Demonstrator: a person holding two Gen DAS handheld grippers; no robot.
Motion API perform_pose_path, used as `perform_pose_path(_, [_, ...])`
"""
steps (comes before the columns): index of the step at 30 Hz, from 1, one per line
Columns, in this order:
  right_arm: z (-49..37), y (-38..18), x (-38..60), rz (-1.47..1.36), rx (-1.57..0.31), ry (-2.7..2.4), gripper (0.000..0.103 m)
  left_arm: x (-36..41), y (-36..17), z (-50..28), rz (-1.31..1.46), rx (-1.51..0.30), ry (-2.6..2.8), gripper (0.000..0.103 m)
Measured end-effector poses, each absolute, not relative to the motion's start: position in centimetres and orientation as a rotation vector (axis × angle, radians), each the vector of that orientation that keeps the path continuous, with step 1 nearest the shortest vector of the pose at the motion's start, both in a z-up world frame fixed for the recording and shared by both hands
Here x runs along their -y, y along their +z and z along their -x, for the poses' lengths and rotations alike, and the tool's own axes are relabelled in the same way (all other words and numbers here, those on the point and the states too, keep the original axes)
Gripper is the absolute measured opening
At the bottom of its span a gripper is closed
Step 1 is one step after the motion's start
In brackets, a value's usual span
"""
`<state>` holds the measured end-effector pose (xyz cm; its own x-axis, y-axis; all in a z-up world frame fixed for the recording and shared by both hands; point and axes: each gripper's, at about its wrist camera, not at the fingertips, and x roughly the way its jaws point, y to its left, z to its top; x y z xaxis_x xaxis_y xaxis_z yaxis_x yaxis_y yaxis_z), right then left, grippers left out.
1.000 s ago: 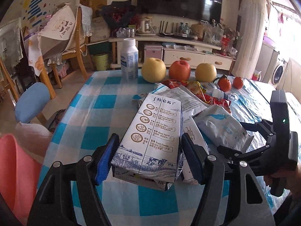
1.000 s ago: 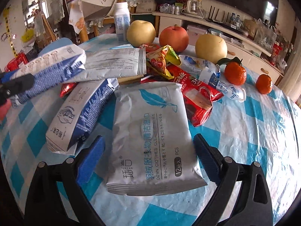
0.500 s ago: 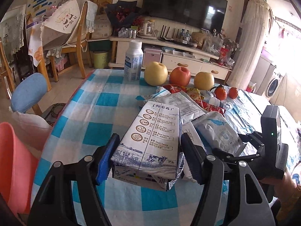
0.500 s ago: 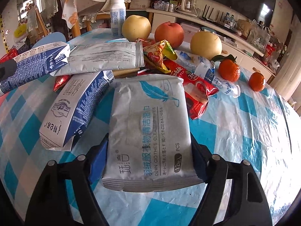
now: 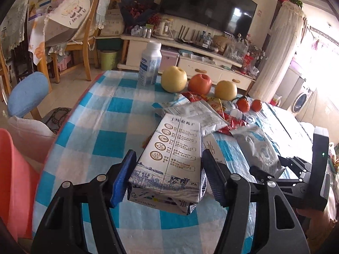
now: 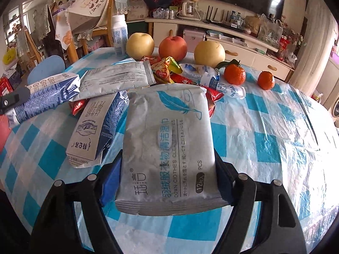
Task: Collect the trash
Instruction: 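Lift the milk carton with the left gripper while the right holds the wet-wipe pack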
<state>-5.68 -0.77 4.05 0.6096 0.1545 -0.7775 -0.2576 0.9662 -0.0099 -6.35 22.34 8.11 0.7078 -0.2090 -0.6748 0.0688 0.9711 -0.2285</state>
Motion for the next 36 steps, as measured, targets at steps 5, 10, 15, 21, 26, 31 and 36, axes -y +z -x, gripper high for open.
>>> perform_pose_path(5, [6.8, 4.3, 0.1, 0.137, -0.883, 0.244, 0.077, -20.7, 6.0, 5.5, 0.118, -0.86, -0.179, 0.065])
perform_pose_path(10, [7.6, 4.2, -0.2, 0.144, -0.887, 0.244, 0.077, -20.1, 5.3, 5.0, 0.08, -0.866, -0.156, 0.074])
perform_pose_path(15, [8.0, 4.5, -0.5, 0.144, -0.884, 0.256, 0.077, -20.8, 4.4, 3.8, 0.085, -0.892, -0.088, 0.081])
perform_pose_path(21, [8.3, 4.5, -1.1, 0.159, -0.88, 0.269, 0.077, -23.4, 3.5, 2.8, 0.23, -0.924, -0.063, 0.09])
perform_pose_path(26, [8.4, 4.4, -1.2, 0.164, -0.874, 0.282, 0.077, -24.2, 2.4, 1.9, 0.285, -0.957, -0.053, 0.09])
perform_pose_path(31, [8.5, 4.4, -1.1, 0.159, -0.868, 0.297, 0.077, -25.7, 2.1, 2.1, 0.409, -0.967, -0.04, 0.09])
perform_pose_path(36, [8.5, 4.1, -1.6, 0.175, -0.869, 0.324, 0.077, -27.2, 2.4, 3.0, 0.48, -0.953, 0.007, 0.09])
